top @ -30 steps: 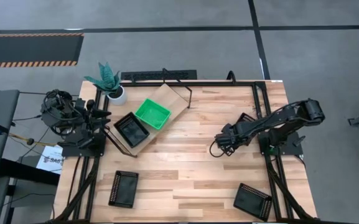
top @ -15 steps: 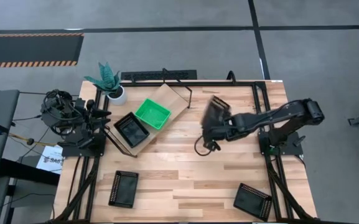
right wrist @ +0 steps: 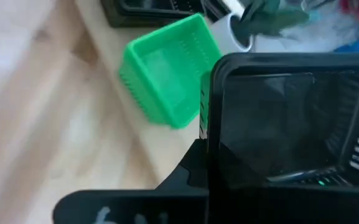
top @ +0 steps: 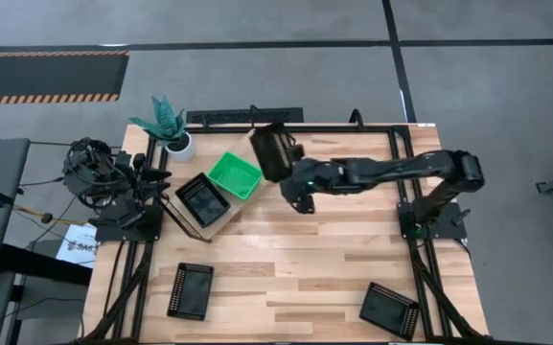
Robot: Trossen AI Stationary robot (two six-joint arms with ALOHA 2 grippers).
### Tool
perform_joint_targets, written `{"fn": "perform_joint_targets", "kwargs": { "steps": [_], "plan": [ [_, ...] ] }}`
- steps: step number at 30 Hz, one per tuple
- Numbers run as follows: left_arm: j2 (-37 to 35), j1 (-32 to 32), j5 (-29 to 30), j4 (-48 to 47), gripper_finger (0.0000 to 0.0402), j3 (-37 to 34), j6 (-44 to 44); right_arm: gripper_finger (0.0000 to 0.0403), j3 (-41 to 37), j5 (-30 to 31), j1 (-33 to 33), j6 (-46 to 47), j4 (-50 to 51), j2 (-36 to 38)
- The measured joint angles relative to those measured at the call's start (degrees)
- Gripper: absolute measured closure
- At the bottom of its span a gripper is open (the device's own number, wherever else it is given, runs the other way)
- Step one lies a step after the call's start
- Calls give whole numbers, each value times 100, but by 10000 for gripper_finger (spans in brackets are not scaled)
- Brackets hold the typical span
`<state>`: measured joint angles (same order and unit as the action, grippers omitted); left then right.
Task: Stack baskets on shelf by color
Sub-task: Put the black bin on the shelf
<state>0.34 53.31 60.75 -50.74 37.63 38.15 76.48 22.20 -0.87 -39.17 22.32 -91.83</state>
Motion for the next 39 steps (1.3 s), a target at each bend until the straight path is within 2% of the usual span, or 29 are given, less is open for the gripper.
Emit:
{"fn": "perform_joint_targets", "kwargs": {
  "steps": [4, 8, 17, 27, 31, 39],
  "plan": [
    [0, 1, -24, -20, 203, 2, 9, 396, 1, 59, -138, -875, -114, -559],
    [0, -1, -10, -69, 203, 2, 31, 396, 11, 444, -234, -1372, -153, -920],
    [2, -1, 148, -149, 203, 4, 52, 396, 147, 487, -406, -1389, 110, -1253],
    [2, -3, 142, -151, 203, 4, 66, 396, 130, 441, -526, -1272, 303, -1253],
    [2, -3, 133, -152, 203, 4, 69, 396, 130, 84, -564, -1097, 328, -1253],
    [2, -3, 133, -151, 203, 4, 70, 395, 130, -17, -657, -833, 365, -1253]
  ]
}}
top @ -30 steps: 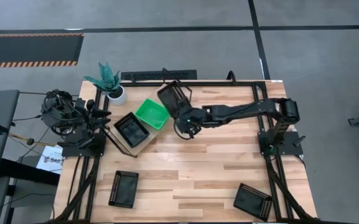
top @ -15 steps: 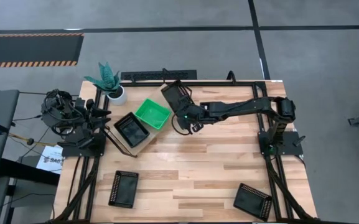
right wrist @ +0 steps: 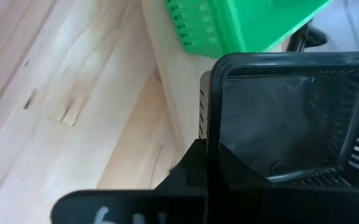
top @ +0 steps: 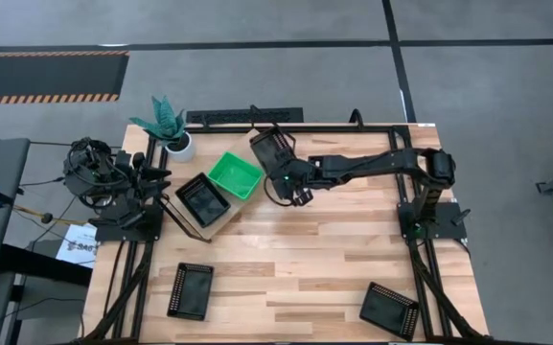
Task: Stack baskets on shelf by color
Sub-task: Put the black bin on the shelf
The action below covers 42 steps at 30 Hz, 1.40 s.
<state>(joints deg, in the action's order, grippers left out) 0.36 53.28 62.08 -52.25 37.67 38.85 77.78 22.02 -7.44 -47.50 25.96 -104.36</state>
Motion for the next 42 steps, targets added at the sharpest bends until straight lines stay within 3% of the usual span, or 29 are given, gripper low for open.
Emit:
{"fn": "perform_joint_targets", "kwargs": {
  "steps": [19, 36, 42],
  "plan": [
    [-2, -4, 4, 4, 203, -5, -2, 395, 275, -106, 74, 196, 14, -670],
    [-2, -13, 9, -88, 203, -4, -5, 393, 273, -129, -266, -1095, -110, -605],
    [-2, -13, 18, -111, 203, -5, -8, 393, 273, -909, -559, -1640, -98, -605]
  ]
}}
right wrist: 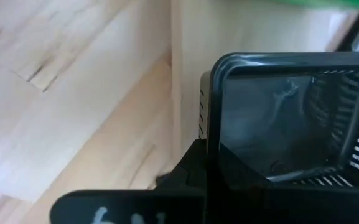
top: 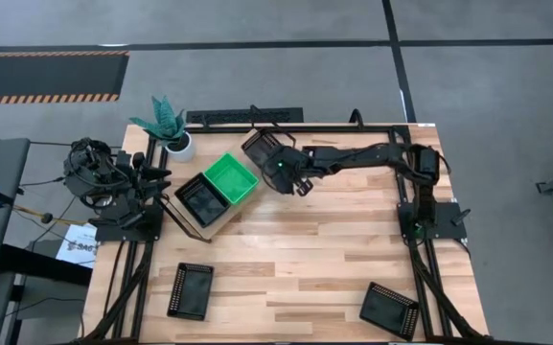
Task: Stack baskets on shelf by color
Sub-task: Put the black bin on the shelf
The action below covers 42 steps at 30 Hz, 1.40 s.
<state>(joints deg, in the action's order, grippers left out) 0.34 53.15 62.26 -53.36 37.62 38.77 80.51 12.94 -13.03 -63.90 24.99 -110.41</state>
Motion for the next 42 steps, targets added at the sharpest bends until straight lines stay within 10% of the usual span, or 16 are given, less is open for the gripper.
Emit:
{"fn": "perform_joint_targets", "kwargs": {
  "steps": [15, 42],
  "plan": [
    [2, 0, 76, 2, 203, 0, -7, 379, 0, -264, -106, -364, -278, -52],
    [0, 0, 72, 9, 203, 0, -5, 226, 0, -235, -276, 15, -990, -52]
  ]
}}
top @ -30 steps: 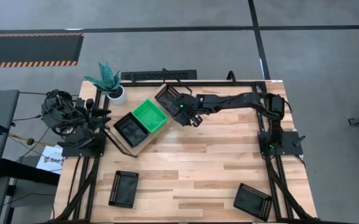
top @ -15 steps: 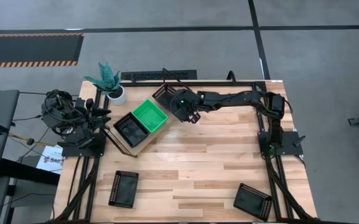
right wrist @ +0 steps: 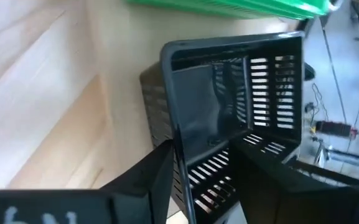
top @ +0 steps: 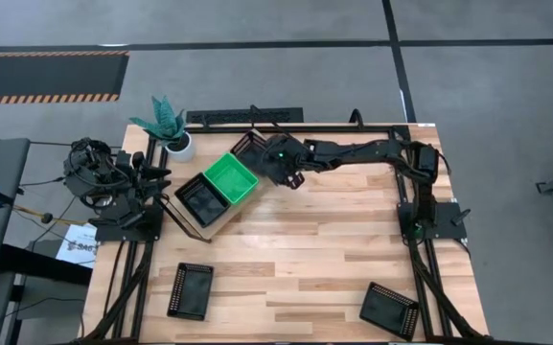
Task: Stack baskets on shelf by color
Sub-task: Put the black bin on the shelf, then stack the black bin on the top of the right black bin on the shelf
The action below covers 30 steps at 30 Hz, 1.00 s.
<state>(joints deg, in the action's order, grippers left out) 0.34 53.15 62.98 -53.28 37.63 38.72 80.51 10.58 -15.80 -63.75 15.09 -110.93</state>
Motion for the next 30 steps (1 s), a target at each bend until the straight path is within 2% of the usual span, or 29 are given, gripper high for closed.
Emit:
{"fn": "perform_joint_targets", "kwargs": {
  "steps": [3, 8, 11, 13, 17, 22, 25, 30],
  "plan": [
    [0, 0, -2, 0, 203, 0, 0, 219, -4, 322, 106, 581, -78, 84],
    [0, 2, -22, 2, 203, 0, -37, 216, 259, 1396, 512, 1701, 312, 447],
    [0, 0, -17, 2, 203, 0, -45, 216, 538, 2007, 825, 2788, 1047, 693],
    [1, 2, -17, 2, 203, 0, -48, 218, 752, 2151, 1033, 3766, 1849, 911],
    [2, 2, -64, 2, 203, 0, -50, 223, 962, 1934, 1474, 6283, 3670, 1382],
    [1, 2, -74, 0, 203, 0, -51, 228, 954, 615, 2208, 9982, 5716, 1841],
    [0, 2, -74, 0, 203, 0, -52, 231, 776, 365, 3058, 11506, 6264, 1921],
    [2, 2, -74, 0, 203, 0, -52, 232, 482, 141, 4593, 13798, 6245, 1786]
  ]
}}
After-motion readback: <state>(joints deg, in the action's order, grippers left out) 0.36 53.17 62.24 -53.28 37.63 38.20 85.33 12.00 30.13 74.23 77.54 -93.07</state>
